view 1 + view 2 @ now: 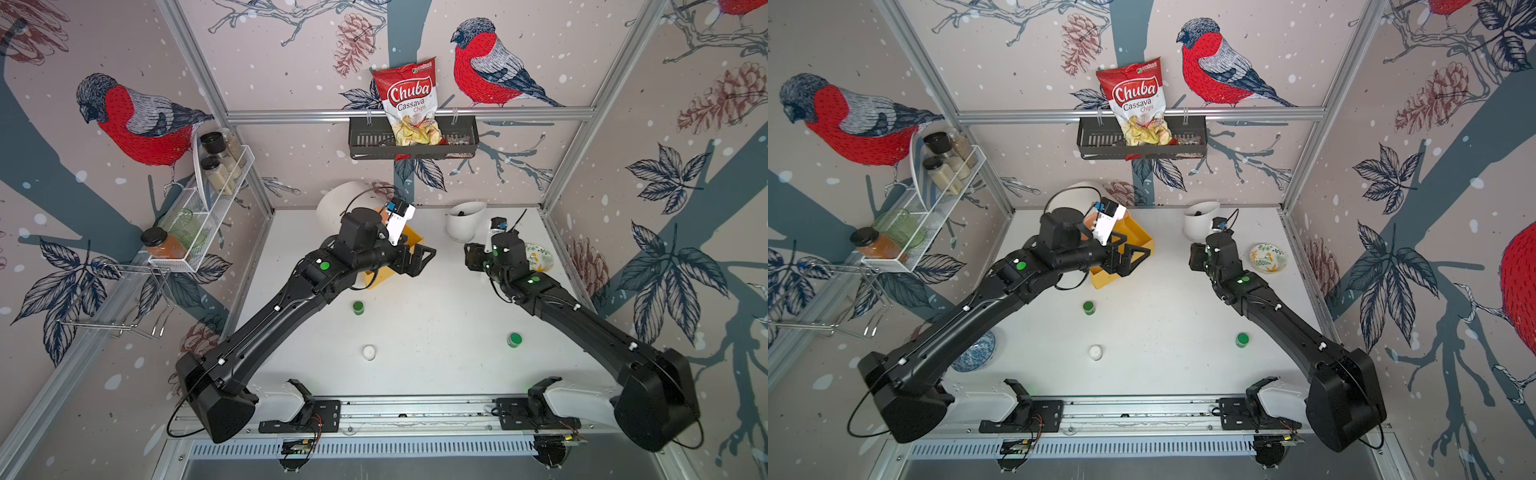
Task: Put the paint cans in the drawer according to color
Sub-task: Pick up the paint can at the center of the board.
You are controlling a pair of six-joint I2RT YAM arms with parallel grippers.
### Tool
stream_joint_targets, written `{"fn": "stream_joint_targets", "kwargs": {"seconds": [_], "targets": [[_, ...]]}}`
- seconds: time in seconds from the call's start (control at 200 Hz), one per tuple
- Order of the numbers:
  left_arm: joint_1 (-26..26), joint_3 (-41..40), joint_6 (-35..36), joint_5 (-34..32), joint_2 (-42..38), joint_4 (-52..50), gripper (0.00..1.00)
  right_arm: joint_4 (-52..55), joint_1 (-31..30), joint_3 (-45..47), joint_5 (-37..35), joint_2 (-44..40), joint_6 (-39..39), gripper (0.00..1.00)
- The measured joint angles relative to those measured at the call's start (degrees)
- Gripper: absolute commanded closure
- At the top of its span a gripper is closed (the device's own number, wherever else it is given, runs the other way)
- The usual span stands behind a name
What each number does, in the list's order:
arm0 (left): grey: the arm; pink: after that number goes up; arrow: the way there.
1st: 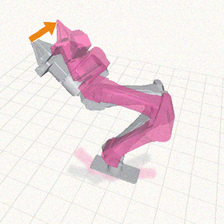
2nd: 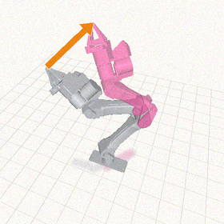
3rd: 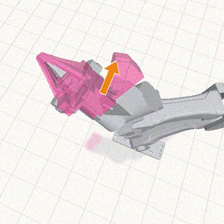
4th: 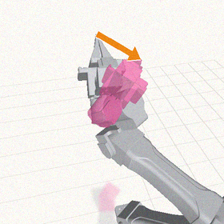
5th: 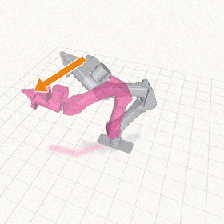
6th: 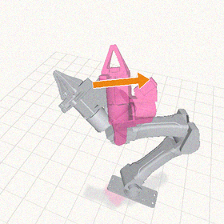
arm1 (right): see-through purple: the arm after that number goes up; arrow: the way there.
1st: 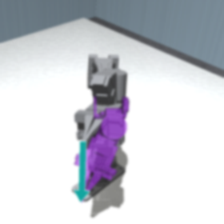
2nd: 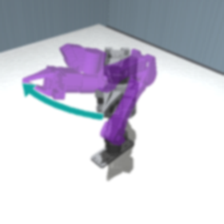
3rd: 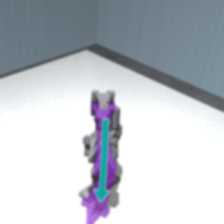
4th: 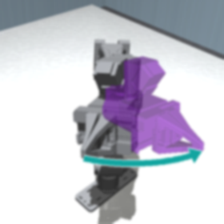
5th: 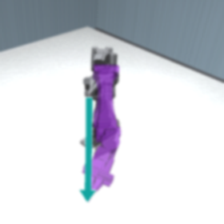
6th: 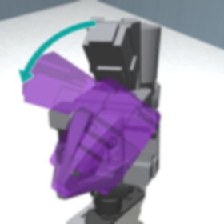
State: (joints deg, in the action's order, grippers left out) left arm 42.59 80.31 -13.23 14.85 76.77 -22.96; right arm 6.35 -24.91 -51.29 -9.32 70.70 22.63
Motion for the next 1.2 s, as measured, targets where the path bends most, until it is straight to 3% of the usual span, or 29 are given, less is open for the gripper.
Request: {"fn": "stream_joint_targets", "kwargs": {"seconds": [0.205, 0.495, 0.68, 0.935, 1.2], "targets": [[7.41, -1.33, -1.95, -4.13, 6.84, 3.15, 0.04, 6.25, 10.03, 2.12, 2.86, -0.94, 0.26, 0.37], [12.9, 8.63, -3.32, -8.39, 22.73, 3.28, 0.05, 8.33, 18.91, 6.14, 9.16, 0.22, 1.29, 0.37], [13.6, 14.05, -3.34, -9.53, 28.09, 2.69, 0.05, 7.34, 19.17, 5.68, 11.65, 6.4, 1.18, 0.38], [13.6, 14.53, -3.26, -12.28, 28.24, 1.75, 0.04, 8.22, 17.92, -2.6, 13.16, 20.04, 0.37, 0.39], [13.49, 13.16, -2.84, -14.88, 26.29, -0.46, 0.04, 9.2, 15.91, -5.77, 13.81, 25.0, -0.26, 0.4]]}}
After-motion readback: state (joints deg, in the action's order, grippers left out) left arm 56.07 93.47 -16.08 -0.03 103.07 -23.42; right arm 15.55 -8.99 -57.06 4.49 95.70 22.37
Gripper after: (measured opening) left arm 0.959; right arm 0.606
